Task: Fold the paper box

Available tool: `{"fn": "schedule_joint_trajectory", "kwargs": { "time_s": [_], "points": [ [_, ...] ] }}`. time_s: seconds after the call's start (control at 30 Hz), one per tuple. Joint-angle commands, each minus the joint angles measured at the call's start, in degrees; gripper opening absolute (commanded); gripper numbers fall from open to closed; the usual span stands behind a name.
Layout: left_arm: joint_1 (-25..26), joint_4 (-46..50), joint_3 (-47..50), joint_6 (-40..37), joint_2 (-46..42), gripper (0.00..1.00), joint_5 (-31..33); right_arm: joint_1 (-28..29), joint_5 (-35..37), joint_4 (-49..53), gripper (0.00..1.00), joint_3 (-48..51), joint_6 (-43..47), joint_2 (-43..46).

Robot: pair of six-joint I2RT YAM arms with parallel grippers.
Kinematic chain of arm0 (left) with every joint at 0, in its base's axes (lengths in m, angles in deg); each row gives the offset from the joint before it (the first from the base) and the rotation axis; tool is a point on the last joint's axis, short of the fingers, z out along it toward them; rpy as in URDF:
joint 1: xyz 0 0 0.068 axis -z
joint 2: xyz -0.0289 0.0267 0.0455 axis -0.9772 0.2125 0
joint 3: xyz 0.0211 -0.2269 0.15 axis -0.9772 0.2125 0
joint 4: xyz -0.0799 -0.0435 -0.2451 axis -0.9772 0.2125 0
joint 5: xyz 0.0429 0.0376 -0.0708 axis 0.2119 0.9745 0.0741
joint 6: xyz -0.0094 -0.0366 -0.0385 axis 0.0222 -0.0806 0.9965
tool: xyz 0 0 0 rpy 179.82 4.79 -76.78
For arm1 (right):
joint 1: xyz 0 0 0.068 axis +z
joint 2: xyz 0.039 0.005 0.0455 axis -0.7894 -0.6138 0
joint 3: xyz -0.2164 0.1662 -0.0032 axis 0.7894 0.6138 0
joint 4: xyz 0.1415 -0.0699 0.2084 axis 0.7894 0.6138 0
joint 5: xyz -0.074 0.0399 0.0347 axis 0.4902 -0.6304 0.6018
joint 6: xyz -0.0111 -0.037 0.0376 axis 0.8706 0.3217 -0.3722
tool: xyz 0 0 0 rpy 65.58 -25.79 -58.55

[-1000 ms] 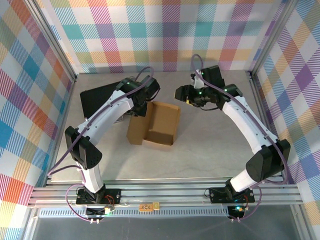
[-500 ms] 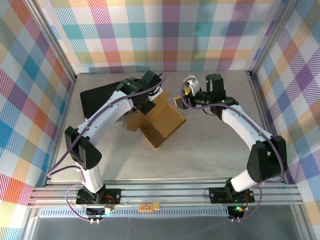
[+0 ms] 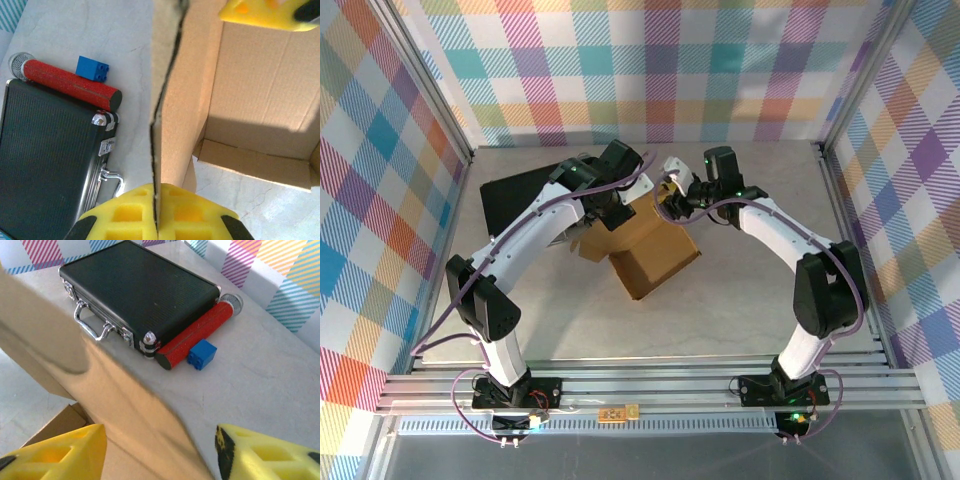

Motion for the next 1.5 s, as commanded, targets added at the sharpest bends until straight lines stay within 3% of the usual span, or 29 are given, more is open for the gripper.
{"fn": "schedule_joint_trajectory", "kwargs": {
  "time_s": [0.0,0.17,0.4,0.6,0.67,0.7,0.77,0.83,0.97,1.07,1.23,1.47],
  "points": [
    [0.48,-1.12,0.67,-1.32,-2.09,0.00,-1.92,0.69,-0.13,1.10,0.55,-2.69,2.74,-0.20],
    [0.48,-1.87,1.33,-1.36,-2.33,0.00,-1.33,0.97,1.25,2.23,0.39,-2.11,3.49,1.17],
    [0.48,-2.43,1.29,-0.91,-2.26,0.00,-1.60,1.57,4.54,0.80,0.29,0.73,2.69,3.47],
    [0.38,-2.77,0.09,1.04,-1.73,0.00,-2.49,2.97,8.89,-1.78,0.03,2.78,1.65,3.69],
    [0.30,-2.82,-1.16,3.54,-1.56,0.00,-3.06,3.34,9.51,-2.61,0.00,3.50,1.20,4.06],
    [0.23,-2.84,-1.86,5.16,-1.61,0.03,-2.86,3.35,9.86,-2.98,0.00,3.84,0.85,4.17],
    [-0.12,-3.13,-3.22,10.01,-2.18,0.31,-2.02,3.26,10.53,-4.35,0.00,5.17,0.23,4.73],
    [-0.87,-3.28,-3.49,15.94,-3.66,0.52,0.29,3.09,10.38,-4.55,0.00,5.96,0.23,5.13],
    [-4.82,-2.70,1.12,28.61,-10.42,0.73,-1.03,1.81,9.86,-4.99,0.00,7.34,-1.04,5.99],
    [-6.99,-4.59,10.37,32.45,-18.56,0.74,-4.20,0.58,8.87,-5.43,0.00,8.55,-1.84,6.71],
    [-10.87,-11.51,31.06,29.65,-30.67,0.67,-15.41,-1.02,5.37,-3.07,0.00,8.33,-1.27,6.40],
    [-17.33,-21.46,43.74,29.06,-28.90,0.61,-20.03,-2.53,3.61,-0.96,0.00,8.00,-1.45,5.46]
  ]
}}
